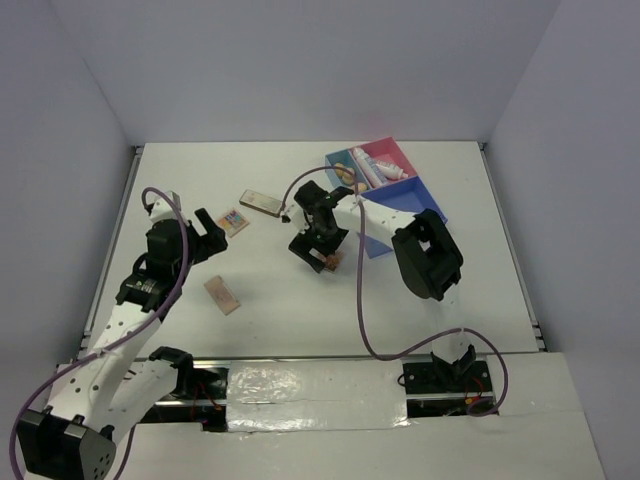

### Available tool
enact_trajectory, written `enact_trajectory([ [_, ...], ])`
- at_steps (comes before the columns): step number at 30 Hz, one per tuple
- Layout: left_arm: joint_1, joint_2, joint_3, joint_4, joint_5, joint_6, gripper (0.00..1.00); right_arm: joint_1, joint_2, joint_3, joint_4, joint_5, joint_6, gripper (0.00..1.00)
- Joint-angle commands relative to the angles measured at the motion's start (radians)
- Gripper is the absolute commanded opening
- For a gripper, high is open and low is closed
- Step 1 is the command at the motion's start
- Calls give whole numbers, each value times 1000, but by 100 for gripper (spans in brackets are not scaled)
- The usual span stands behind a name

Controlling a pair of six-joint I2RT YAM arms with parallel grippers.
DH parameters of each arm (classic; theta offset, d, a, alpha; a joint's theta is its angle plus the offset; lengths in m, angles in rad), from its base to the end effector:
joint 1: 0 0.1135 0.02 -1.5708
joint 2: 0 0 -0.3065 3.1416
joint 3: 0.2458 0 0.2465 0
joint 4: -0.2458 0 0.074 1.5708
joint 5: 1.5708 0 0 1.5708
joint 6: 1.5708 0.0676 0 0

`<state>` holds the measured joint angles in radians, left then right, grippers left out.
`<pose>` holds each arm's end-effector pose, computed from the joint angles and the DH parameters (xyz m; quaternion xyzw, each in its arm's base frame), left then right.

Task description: Organize the makeup

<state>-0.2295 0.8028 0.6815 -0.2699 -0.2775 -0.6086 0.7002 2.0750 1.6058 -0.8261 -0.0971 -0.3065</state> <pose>0.1797 -0.0230 0.3116 -0.2306 0.7938 -0.1191 0.5500 0.3375 0.2930 0.1913 -0.4831 0.8634 0.0740 0.1251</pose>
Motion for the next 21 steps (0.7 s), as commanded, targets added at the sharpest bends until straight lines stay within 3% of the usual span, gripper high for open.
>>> enact_trajectory([
  [1,5,4,33,-20,-38,7,99,1,26,40,2,71,15,96],
  [12,7,7,20,-32,-34,-17,99,1,68,20,33,91,7,88],
  [18,7,6,7,-60,-34,-33,94,-1,62,-17,44,86,-8,69],
  [21,7,4,-3,-66,-20,-42,78,1,31,-27,41,56,-25,53],
])
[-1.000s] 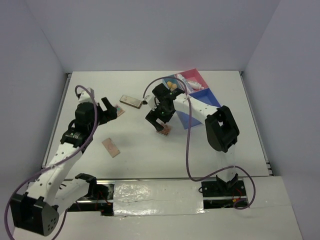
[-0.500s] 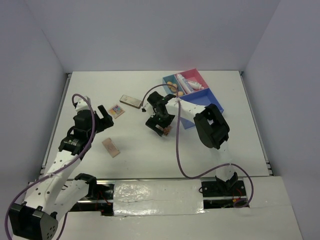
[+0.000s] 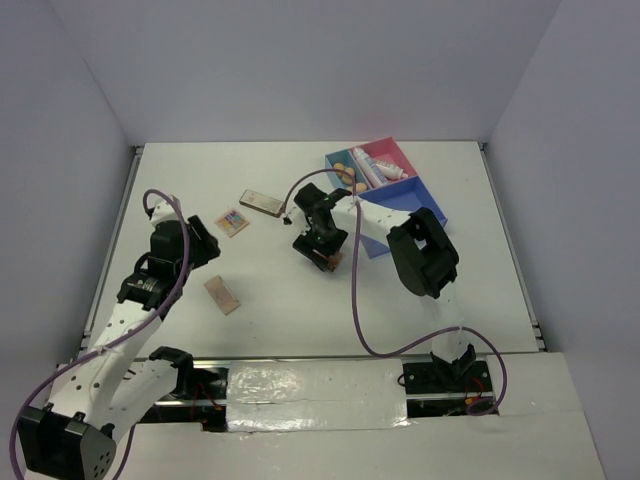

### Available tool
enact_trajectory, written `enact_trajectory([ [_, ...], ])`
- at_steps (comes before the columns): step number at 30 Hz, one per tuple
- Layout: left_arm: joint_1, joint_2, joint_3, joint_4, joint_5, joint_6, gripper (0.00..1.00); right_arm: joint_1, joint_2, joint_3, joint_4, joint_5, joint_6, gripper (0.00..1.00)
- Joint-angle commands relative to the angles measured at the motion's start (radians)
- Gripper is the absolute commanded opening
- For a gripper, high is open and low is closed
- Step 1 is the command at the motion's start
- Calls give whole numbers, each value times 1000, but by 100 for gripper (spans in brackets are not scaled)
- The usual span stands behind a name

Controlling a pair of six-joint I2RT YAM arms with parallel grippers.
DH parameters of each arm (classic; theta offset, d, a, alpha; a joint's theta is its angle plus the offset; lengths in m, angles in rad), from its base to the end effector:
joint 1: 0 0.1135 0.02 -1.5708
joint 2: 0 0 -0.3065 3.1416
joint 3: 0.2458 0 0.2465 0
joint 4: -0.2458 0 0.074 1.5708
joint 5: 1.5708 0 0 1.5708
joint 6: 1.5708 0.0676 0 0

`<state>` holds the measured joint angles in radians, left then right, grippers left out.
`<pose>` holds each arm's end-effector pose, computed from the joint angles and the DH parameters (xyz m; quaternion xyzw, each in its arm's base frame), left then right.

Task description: Organize the makeup

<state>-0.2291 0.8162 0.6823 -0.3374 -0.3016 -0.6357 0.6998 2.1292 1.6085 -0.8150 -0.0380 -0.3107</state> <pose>0.1783 -0.0210 0.3014 -0.2471 0.8098 -0.1002 0.5227 0.3446 0.2935 0.1689 -0.4825 0.8678 0.0412 0.1114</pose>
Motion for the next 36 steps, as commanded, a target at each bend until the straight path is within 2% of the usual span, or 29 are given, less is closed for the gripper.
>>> enact_trajectory([
  [1,7,-8,-7,1,12,-15,54,1,-32,-27,19,-17,-40,44],
  [4,8,-2,-18,6,38,-19,13,-2,-81,-13,-4,-69,-68,28],
  [6,8,11,-21,3,48,-22,3,-8,-135,-15,-4,-97,-82,24],
  [9,11,26,-27,-6,58,-30,4,-22,-219,-21,0,-124,-117,20],
  [11,13,34,-38,-9,65,-33,13,-37,-259,-24,5,-135,-142,19],
  [12,16,41,-44,-9,68,-38,21,-57,-296,-25,-3,-151,-155,19],
  [14,20,49,-59,-9,81,-42,29,-88,-353,-27,-10,-223,-182,19],
  [15,23,55,-64,-11,84,-48,40,-123,-368,-27,-12,-240,-183,17],
  [17,25,64,-76,-12,85,-55,52,-160,-405,-21,-19,-275,-188,16],
  [18,28,64,-79,-12,85,-61,64,-177,-414,-21,-21,-283,-185,14],
  [21,31,67,-87,-9,82,-64,78,-256,-445,-27,-16,-286,-170,13],
  [23,34,72,-90,-5,84,-62,84,-310,-459,-51,-1,-273,-148,12],
  [26,37,86,-89,5,91,-58,86,-381,-462,-88,22,-260,-116,13],
  [32,42,112,-86,18,102,-47,86,-508,-408,-130,60,-255,-27,21],
  [36,47,123,-93,26,114,-47,88,-546,-356,-130,100,-199,-16,26],
])
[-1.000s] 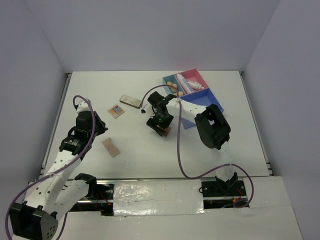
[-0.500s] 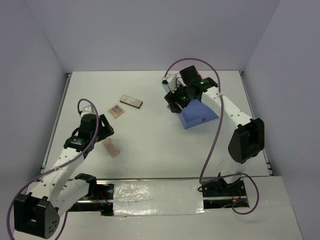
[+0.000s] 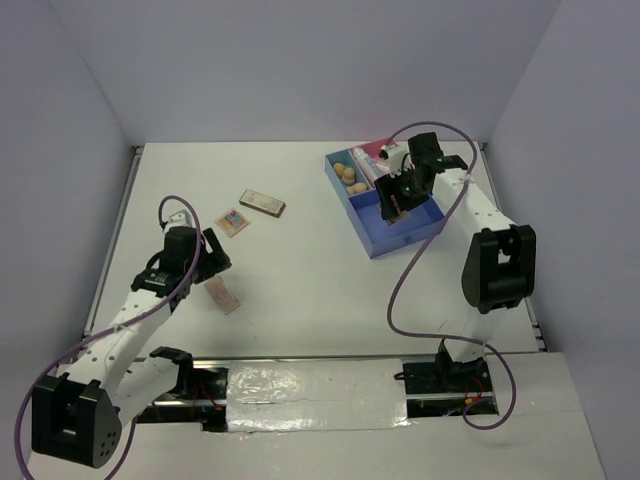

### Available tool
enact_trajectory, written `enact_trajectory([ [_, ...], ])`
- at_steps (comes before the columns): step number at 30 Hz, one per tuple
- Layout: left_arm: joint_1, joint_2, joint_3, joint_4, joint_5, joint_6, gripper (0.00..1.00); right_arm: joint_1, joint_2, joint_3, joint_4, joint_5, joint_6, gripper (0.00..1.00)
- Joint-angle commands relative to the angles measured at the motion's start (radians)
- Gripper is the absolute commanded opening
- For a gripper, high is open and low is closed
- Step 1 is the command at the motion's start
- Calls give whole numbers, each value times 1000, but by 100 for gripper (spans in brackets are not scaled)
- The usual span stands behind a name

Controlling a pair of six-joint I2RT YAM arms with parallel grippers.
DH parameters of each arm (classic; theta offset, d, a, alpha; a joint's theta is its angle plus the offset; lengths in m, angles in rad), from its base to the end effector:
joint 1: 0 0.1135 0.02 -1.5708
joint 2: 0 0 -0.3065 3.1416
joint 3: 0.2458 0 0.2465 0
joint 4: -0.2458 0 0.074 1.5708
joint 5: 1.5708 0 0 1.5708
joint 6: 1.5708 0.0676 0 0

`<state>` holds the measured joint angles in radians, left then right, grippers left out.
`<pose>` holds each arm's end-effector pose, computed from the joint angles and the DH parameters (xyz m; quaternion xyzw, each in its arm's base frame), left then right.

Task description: Organize the makeup

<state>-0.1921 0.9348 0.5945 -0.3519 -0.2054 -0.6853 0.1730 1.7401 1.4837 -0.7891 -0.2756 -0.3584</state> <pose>0.1904 -0.0230 0.2473 -0.2620 0.8624 -0.0957 0.4224 0.3789 0.0849 0.2927 -0.2856 0.9136 0.1083 0.2684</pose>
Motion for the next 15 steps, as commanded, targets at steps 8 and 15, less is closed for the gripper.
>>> enact_trajectory([
  [8,14,9,-28,28,32,-19,94,-50,179,49,128,137,21,48],
  [15,16,1,-64,33,74,-48,96,-66,242,81,146,168,22,74],
])
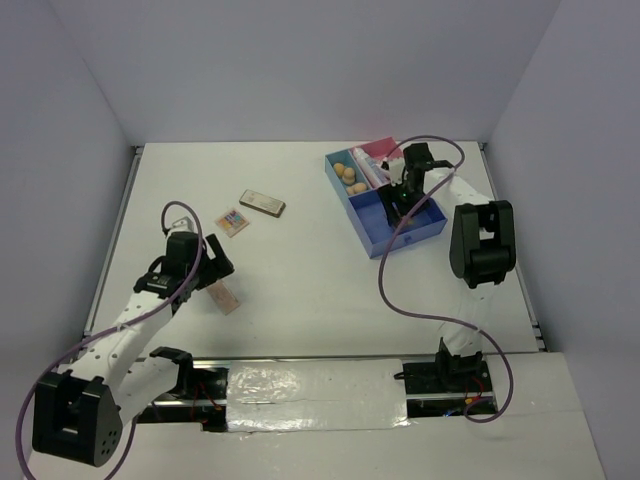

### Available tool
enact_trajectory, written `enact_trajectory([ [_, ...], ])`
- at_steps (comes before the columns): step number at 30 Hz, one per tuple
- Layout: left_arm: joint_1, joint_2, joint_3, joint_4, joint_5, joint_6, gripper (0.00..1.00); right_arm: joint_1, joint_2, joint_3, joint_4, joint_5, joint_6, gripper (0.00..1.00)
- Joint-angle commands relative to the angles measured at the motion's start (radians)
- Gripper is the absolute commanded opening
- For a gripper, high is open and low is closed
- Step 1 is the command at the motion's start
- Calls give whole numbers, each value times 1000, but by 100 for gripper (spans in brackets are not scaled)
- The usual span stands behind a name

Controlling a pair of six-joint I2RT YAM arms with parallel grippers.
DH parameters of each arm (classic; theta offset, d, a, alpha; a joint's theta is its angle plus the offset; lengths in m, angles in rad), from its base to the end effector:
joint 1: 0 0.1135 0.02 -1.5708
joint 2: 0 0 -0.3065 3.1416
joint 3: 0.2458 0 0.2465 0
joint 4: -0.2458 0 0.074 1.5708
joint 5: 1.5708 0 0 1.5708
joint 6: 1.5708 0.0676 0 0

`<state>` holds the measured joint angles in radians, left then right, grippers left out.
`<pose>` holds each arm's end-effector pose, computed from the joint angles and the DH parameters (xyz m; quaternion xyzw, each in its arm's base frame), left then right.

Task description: Organize the makeup

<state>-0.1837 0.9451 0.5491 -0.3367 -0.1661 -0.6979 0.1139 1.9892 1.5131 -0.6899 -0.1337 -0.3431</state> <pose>0.1877 -0.0235 0.2310 -0.2641 0.8718 -0.1045 0.3991 0.4362 0.0590 0.2077 -0.2345 0.9490 0.0421 0.2067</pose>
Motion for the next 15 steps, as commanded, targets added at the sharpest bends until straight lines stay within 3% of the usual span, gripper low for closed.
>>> enact_trajectory([
  [1,7,-8,-23,18,39,-38,96,-8,-6,49,50,28,7,76],
  [8,6,0,-32,-18,53,-58,95,-13,-58,45,50,3,6,100],
  [15,7,29,-23,-76,53,-81,92,-20,-222,41,75,-139,16,100],
])
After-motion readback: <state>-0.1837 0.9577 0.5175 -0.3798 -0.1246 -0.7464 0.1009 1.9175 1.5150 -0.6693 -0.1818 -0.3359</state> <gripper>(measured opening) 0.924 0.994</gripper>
